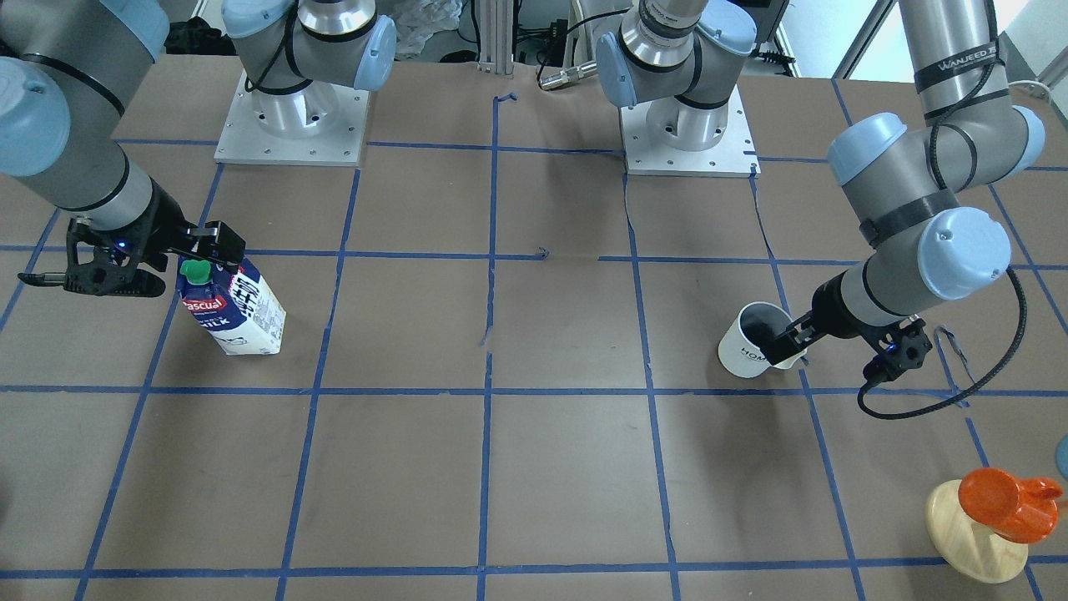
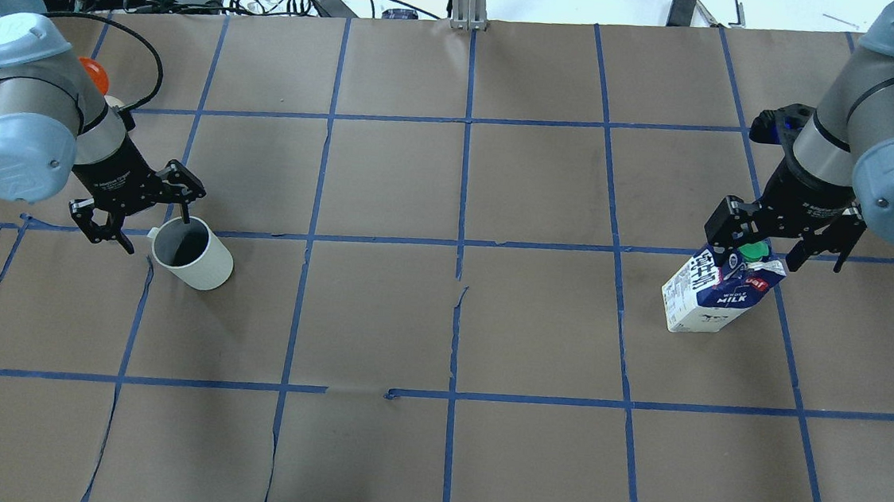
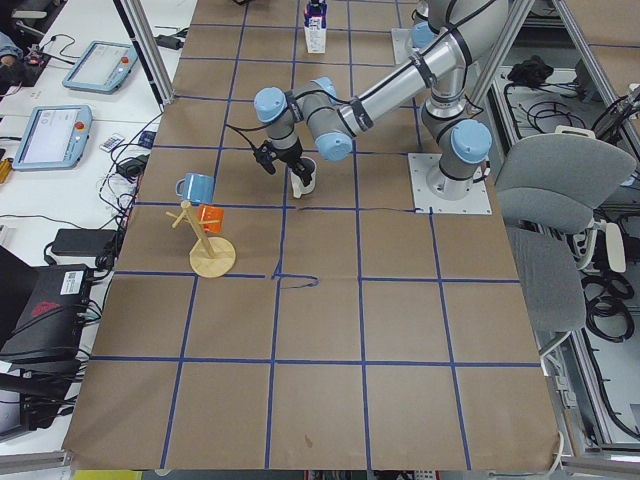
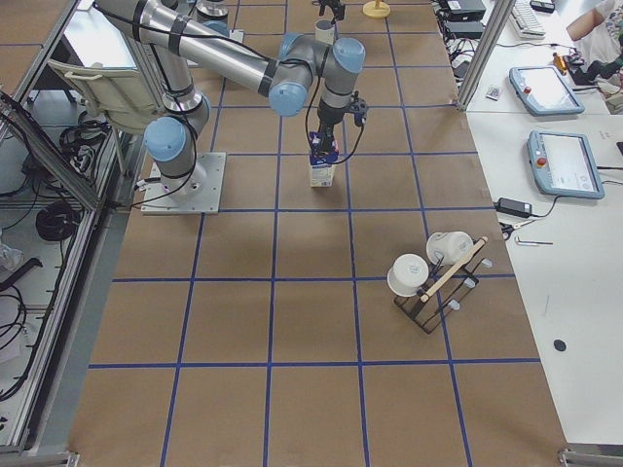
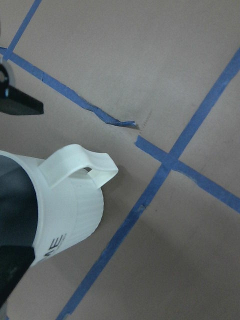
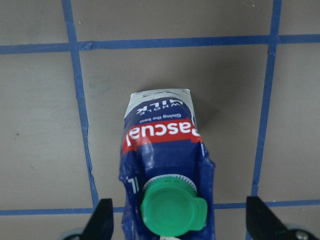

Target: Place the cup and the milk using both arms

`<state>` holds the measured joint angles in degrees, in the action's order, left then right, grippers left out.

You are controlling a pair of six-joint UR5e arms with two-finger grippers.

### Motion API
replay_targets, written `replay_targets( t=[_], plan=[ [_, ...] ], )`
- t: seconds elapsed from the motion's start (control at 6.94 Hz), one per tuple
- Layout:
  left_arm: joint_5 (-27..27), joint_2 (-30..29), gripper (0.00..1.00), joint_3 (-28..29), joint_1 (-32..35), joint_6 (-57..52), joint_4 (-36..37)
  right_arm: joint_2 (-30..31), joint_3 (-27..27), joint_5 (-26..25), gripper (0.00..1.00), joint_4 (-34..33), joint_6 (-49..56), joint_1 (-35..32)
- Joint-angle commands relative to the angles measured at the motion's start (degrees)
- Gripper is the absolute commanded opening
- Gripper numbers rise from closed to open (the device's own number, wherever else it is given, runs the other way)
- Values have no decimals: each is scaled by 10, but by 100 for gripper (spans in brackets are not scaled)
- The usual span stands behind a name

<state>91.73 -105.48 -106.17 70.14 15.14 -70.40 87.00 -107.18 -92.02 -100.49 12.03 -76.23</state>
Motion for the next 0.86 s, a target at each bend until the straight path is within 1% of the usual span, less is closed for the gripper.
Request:
replay_targets(
  t=[0.0,0.29,0.43,0.58,0.72],
  plan=[
    [0,4,94,2,0,1,-3,-1,2,11,88,-2,6,-1],
    [0,18,93,2,1,1,-24,-1,0,10,88,-33,9,-1],
    [0,19,93,1,2,1,-26,-2,0,10,86,-33,9,-1],
    [0,19,91,0,3,1,-27,-3,-1,10,77,-33,8,-1],
    [-1,18,88,-2,3,1,-39,-3,0,11,59,-32,7,-1]
  ],
)
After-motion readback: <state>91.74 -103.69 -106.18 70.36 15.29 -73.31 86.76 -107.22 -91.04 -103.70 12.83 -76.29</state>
